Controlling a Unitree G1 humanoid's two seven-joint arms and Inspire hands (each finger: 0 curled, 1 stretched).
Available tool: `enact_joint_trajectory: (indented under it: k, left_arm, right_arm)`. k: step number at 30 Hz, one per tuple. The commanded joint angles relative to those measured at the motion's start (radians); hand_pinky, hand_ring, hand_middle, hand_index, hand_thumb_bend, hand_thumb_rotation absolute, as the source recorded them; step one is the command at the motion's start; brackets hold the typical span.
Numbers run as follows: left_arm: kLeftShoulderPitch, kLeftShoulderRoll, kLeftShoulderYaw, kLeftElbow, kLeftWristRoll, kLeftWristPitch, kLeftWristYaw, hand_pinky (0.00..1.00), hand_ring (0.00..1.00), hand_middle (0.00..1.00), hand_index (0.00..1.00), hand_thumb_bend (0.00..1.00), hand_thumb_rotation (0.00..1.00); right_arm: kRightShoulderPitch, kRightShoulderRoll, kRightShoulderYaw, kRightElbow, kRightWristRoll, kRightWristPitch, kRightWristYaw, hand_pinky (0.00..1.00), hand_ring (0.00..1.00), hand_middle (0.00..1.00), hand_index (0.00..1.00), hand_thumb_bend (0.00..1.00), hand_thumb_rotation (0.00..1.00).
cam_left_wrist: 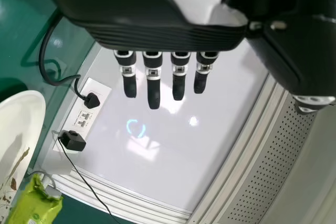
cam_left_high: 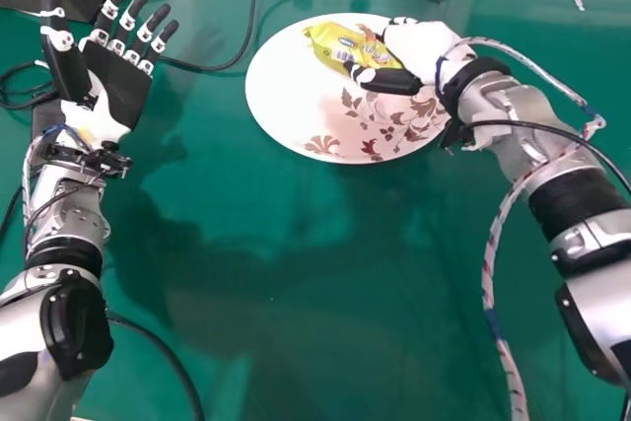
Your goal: Pick up biscuit and place it in the plate
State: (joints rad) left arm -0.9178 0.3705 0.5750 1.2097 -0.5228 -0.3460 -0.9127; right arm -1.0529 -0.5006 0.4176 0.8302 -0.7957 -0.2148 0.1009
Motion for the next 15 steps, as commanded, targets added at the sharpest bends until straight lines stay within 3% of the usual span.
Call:
enact_joint_trajectory:
  k: [1, 15]
  left_arm:
    - [-0.003, 0.008, 0.009, 0.003, -0.008, 0.001, -0.01, 0.93, 0.87, 0.96, 1.0, 0.9, 0.43]
    - [-0.001, 0.009, 0.005, 0.002, 0.0, -0.006, -0.006, 0.93, 0.88, 0.96, 1.0, 0.91, 0.42]
  right_arm:
    - [-0.032, 0.005, 0.011, 0.018, 0.004, -0.016, -0.013, 0.28, 0.45, 0.43, 0.54, 0.5, 0.0]
    - [-0.068, 0.018, 0.048, 0.11, -0.002, -0.056, -0.021, 0.28, 0.45, 0.42, 0.54, 0.5, 0.0]
